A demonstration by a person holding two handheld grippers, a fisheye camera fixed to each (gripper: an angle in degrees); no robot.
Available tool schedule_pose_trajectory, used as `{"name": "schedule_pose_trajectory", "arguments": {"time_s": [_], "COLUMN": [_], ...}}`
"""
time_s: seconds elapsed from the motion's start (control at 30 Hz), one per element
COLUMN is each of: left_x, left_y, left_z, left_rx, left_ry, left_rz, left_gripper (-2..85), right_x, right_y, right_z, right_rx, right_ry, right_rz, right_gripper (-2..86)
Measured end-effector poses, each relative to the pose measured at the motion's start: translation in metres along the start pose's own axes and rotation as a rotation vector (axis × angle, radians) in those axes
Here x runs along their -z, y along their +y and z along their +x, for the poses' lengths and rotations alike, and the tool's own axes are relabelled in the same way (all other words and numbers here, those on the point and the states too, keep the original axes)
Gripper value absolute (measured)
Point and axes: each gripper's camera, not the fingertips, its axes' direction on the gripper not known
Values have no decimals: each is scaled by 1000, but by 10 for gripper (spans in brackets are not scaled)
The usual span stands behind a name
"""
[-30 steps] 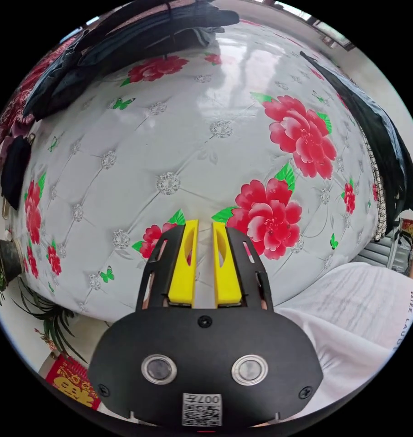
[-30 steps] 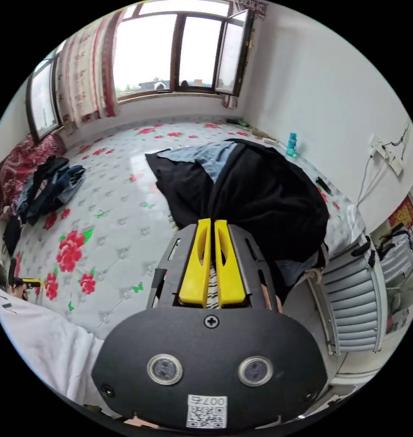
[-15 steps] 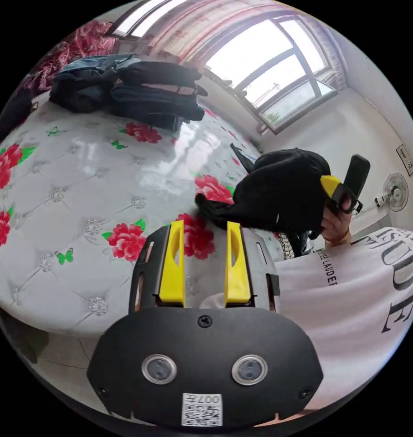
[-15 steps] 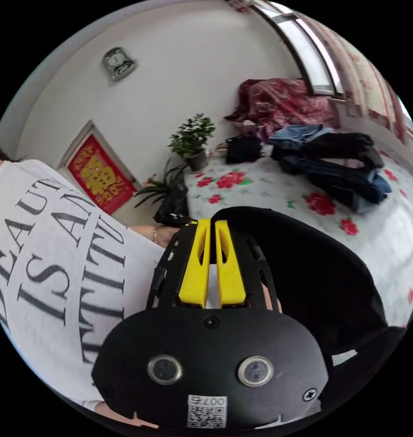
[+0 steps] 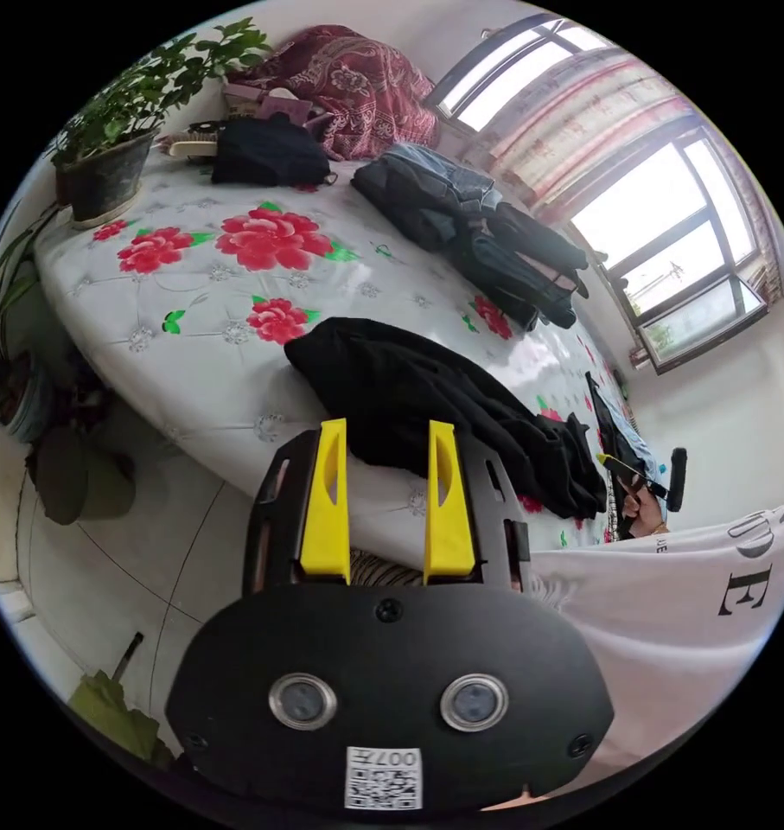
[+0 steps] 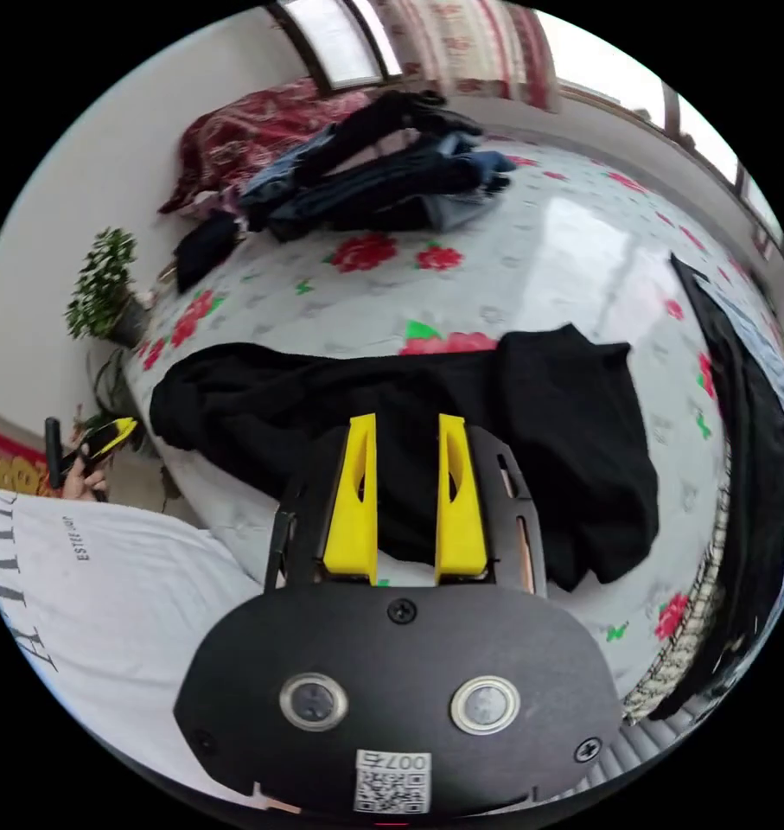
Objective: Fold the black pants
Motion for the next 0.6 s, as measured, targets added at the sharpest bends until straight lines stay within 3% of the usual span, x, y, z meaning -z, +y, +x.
{"name": "schedule_pose_trajectory", "arguments": {"time_s": [0.23,0.3,0.33,0.47,0.53,0.6], "left_x": [-58,-95,-95,-94,-89,-84], "left_y": [-39,-43,-44,-62,-64,-63], "left_z": [27,37,42,50,50,47], "left_rx": [-87,-132,-176,-170,-197,-198], "left_ry": [-14,-202,-235,-287,-314,-323], "left_rz": [-142,-268,-231,-306,-312,-308], "left_gripper": [121,73,59,1,-5,-5], "right_x": [-16,-57,-62,8,39,34], "right_y": [-32,-42,-41,-21,6,47], "right_z": [52,58,57,33,20,20], "right_rx": [-95,-145,-155,-137,-88,-82], "right_ry": [212,190,182,283,313,260], "right_rz": [-46,-211,-238,-3,24,-224], "right_gripper": [67,45,38,7,4,5]}}
